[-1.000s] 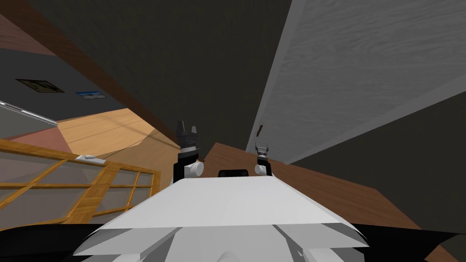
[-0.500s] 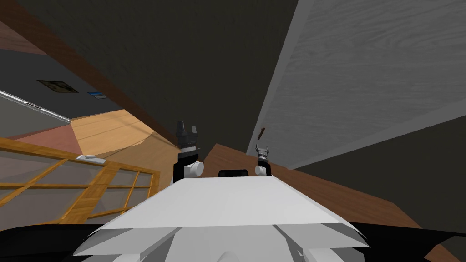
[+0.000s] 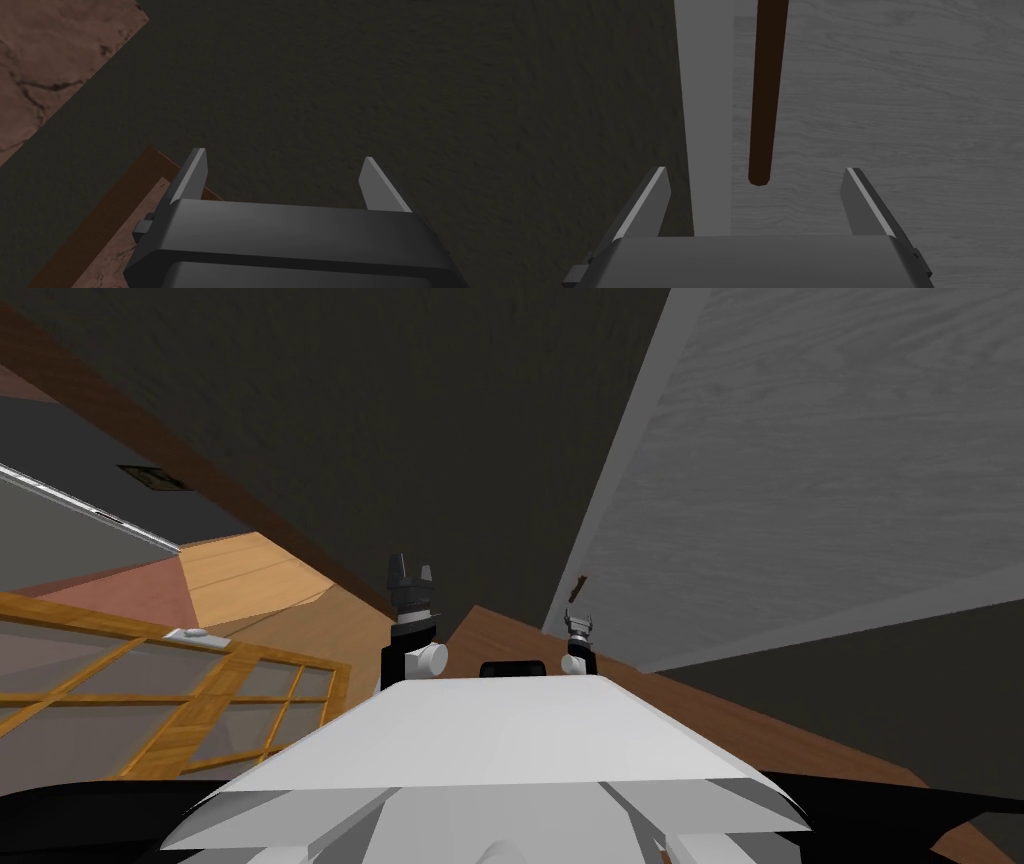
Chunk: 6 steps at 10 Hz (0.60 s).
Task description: Pull the door open
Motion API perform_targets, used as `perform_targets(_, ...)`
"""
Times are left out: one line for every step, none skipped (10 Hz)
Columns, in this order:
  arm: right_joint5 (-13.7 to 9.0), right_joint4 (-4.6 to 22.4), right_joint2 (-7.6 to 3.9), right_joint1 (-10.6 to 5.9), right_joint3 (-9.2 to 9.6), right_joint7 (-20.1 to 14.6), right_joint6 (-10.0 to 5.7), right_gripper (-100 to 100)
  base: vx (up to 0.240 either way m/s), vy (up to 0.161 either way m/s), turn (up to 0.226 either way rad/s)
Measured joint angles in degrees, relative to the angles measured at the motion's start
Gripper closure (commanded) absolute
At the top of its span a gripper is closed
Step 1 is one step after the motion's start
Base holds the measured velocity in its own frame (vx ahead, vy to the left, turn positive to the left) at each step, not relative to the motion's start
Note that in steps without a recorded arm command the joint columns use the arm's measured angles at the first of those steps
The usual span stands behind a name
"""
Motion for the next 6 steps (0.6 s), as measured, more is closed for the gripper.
perform_targets(-0.74, 0.70, -0.06, -0.07, 0.22, -0.66, -0.33, -100, 0.086, -0.050, 0.032)
perform_targets(-1.23, 1.60, -0.24, -0.35, 0.41, -1.34, -0.66, -100, 0.066, -0.031, 0.042)
perform_targets(-1.90, 1.98, -0.46, -0.32, 0.52, -1.89, -0.82, -100, 0.055, -0.024, 0.026)
perform_targets(-2.20, 3.04, -0.47, -0.68, 0.75, -2.51, -1.22, -100, 0.022, -0.011, 0.005)
perform_targets(-2.22, 3.19, -0.47, -0.73, 0.78, -2.67, -1.35, -100, 0.154, -0.015, 0.079)
perform_targets(-2.39, 3.81, -1.33, -0.60, 0.69, -3.56, -1.49, -100, 0.190, -0.010, 0.074)
